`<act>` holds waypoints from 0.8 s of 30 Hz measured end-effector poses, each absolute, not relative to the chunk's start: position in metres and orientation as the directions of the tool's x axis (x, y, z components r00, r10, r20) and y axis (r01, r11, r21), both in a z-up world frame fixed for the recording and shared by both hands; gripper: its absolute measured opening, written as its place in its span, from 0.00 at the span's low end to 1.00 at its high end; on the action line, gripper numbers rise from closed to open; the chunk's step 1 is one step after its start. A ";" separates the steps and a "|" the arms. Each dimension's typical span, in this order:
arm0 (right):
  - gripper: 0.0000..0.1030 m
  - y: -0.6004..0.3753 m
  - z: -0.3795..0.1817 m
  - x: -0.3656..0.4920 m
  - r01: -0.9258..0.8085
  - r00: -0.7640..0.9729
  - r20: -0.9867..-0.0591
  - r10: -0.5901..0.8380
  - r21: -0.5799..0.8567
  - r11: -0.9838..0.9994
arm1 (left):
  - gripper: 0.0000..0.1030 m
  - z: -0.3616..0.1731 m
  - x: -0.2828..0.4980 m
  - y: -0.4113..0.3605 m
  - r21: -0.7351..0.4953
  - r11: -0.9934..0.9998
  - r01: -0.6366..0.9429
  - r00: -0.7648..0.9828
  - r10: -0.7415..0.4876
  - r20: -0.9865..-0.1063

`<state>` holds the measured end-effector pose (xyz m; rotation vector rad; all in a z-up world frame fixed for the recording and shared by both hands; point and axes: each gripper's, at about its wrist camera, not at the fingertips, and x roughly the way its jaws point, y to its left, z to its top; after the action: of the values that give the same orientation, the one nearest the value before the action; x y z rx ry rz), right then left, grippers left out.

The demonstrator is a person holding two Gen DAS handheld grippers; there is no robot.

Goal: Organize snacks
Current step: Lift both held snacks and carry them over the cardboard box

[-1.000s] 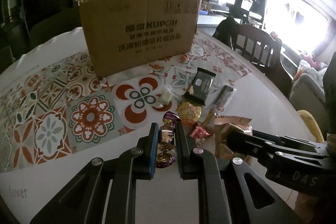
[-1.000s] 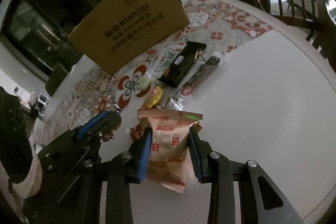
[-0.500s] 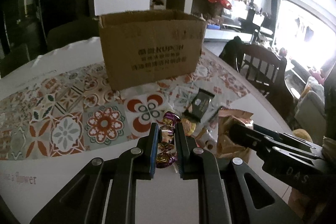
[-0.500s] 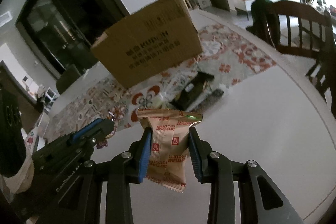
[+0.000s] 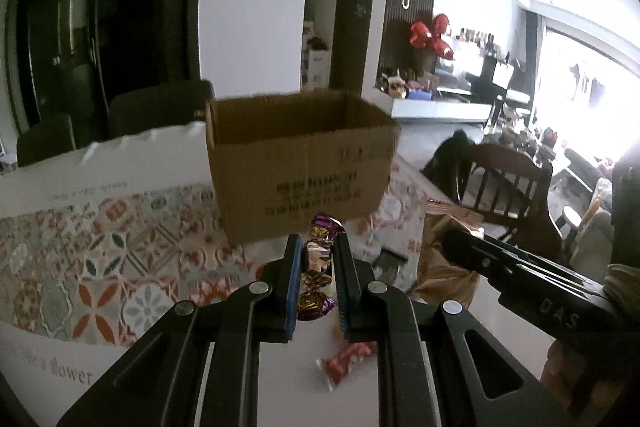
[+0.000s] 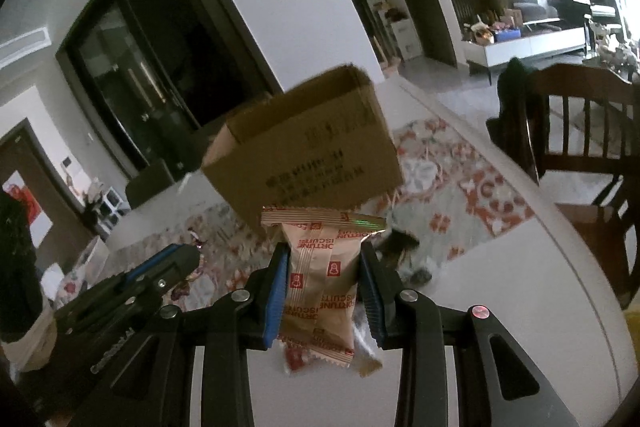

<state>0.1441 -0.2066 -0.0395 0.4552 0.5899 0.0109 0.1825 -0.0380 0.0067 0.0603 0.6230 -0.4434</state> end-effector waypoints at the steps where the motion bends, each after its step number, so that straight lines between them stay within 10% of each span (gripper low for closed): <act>1: 0.34 -0.209 -0.035 0.148 0.116 0.839 -0.527 0.137 0.418 0.901 | 0.16 0.011 0.185 -0.039 -0.073 0.907 0.415 0.730 -0.380 -0.568; 24: 0.34 -0.233 0.046 0.235 0.040 0.912 -0.396 0.105 0.340 0.939 | 0.16 0.074 0.273 -0.061 -0.052 0.930 0.365 0.794 -0.340 -0.505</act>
<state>0.2348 -0.2333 0.0462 0.3509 0.4231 0.0340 0.2726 -0.0611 0.0735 0.0487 0.5334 -0.3788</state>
